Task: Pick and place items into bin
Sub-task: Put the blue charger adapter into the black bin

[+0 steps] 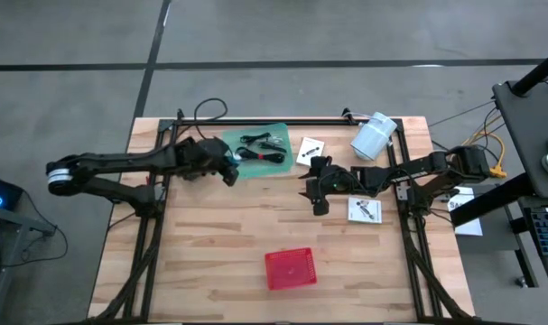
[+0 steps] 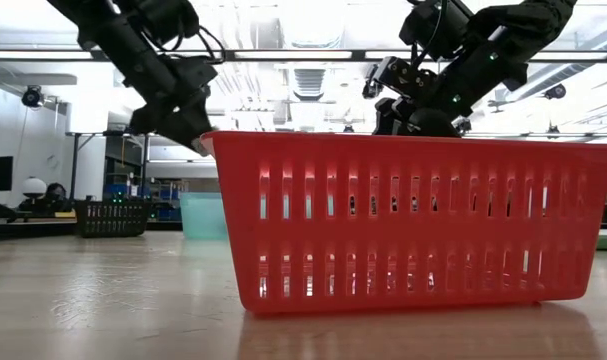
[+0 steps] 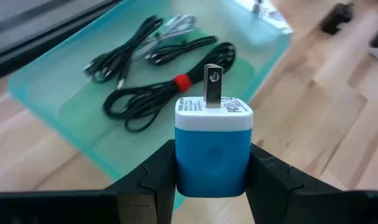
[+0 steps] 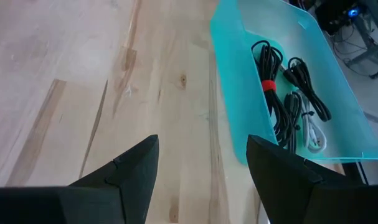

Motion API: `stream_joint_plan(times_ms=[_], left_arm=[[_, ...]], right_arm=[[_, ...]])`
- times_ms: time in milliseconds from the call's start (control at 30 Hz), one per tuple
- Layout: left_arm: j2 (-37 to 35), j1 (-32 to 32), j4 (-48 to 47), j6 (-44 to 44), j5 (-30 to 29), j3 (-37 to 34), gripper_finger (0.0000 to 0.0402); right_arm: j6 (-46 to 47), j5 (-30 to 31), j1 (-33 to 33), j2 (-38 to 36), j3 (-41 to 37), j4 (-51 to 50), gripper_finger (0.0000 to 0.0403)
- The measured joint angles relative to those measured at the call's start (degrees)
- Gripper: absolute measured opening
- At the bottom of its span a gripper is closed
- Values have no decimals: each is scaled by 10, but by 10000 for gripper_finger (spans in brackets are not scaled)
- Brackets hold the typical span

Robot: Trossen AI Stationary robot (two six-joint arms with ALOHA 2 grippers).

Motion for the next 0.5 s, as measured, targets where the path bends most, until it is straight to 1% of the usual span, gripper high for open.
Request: stream_joint_plan(times_ms=[233,400,500], left_arm=[[-6,3,-43,-31,-13,-1,131],[-16,14,-80,-46,-37,4,131],[-26,26,-119,-80,-55,4,131]], right_arm=[[0,0,0,0,0,4,228],[0,0,0,0,0,6,228],[0,0,0,0,0,6,228]])
